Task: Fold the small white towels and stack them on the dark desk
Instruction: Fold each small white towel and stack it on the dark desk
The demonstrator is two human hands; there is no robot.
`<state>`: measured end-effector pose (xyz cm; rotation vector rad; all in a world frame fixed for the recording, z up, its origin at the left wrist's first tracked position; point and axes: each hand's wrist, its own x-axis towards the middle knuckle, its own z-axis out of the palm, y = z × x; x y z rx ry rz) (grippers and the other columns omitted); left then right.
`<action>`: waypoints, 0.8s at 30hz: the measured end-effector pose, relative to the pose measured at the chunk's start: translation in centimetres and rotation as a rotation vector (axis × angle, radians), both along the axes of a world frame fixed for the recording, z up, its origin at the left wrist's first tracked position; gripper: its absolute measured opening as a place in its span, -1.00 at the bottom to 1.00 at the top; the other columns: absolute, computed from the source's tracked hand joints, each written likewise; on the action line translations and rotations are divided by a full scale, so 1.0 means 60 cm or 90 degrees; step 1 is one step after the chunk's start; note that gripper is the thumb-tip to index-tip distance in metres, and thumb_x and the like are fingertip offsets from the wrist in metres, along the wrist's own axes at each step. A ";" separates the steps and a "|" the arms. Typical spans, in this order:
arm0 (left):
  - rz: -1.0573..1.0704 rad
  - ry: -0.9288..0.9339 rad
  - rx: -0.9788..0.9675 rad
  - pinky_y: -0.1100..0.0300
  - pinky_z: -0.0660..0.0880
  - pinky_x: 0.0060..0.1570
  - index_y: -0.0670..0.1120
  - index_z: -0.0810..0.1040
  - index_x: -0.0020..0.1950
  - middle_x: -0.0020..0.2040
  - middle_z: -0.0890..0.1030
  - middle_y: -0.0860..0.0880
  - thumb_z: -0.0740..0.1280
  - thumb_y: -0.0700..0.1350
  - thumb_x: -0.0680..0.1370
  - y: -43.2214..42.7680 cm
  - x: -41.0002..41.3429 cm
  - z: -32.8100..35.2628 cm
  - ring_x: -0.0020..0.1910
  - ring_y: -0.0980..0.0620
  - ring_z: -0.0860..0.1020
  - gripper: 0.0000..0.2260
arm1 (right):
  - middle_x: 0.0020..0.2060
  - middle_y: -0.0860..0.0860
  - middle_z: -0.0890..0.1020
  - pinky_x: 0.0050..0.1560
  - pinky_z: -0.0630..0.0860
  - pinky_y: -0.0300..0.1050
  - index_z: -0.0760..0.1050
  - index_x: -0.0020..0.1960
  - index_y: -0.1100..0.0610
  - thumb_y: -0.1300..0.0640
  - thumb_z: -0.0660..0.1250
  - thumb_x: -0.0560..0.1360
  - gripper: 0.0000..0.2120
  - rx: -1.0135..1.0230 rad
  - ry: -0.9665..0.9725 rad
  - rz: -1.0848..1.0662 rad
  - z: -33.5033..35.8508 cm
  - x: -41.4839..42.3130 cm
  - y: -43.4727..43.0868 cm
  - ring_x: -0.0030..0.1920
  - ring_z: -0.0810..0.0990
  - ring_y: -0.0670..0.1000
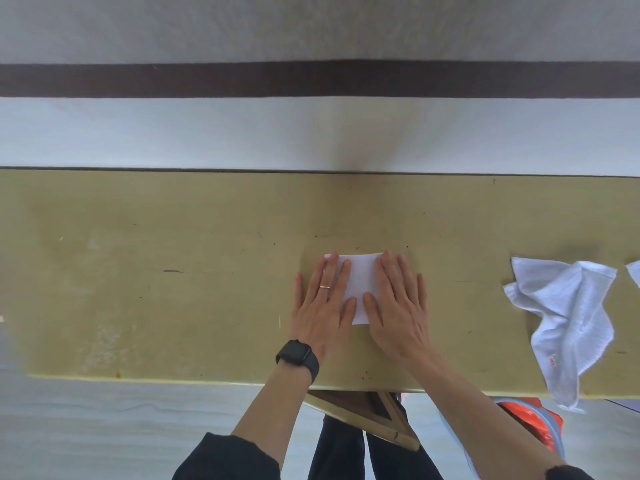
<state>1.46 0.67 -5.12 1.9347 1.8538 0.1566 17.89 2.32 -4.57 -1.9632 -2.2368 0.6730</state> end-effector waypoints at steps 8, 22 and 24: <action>0.396 -0.055 -0.206 -0.05 0.47 0.16 -0.08 0.34 0.34 0.23 0.48 -0.12 0.24 0.15 0.60 0.057 0.015 0.067 0.20 -0.13 0.43 -0.57 | 0.17 0.03 0.51 0.12 0.45 0.00 0.35 0.30 0.12 -0.08 0.37 0.50 -0.52 -0.165 0.099 -0.338 0.069 -0.016 0.058 0.14 0.47 0.10; 0.475 -0.169 -0.247 -0.06 0.47 0.17 -0.08 0.48 0.19 0.14 0.47 -0.06 0.28 0.00 0.58 0.057 0.051 0.095 0.17 -0.10 0.45 -0.76 | -0.20 -0.09 0.56 -0.26 0.40 -0.16 0.52 -0.02 0.06 0.14 0.34 0.46 -0.90 -0.309 0.336 -0.443 0.109 0.002 0.053 -0.19 0.52 -0.04; 0.490 -0.266 -0.213 0.05 0.51 0.04 -0.06 0.44 0.15 0.07 0.52 -0.02 0.32 -0.05 0.57 0.049 0.045 0.097 0.09 -0.08 0.52 -0.80 | -0.16 -0.08 0.60 -0.22 0.41 -0.15 0.54 -0.01 0.03 0.09 0.35 0.47 -0.90 -0.303 0.384 -0.437 0.106 0.008 0.049 -0.13 0.56 -0.02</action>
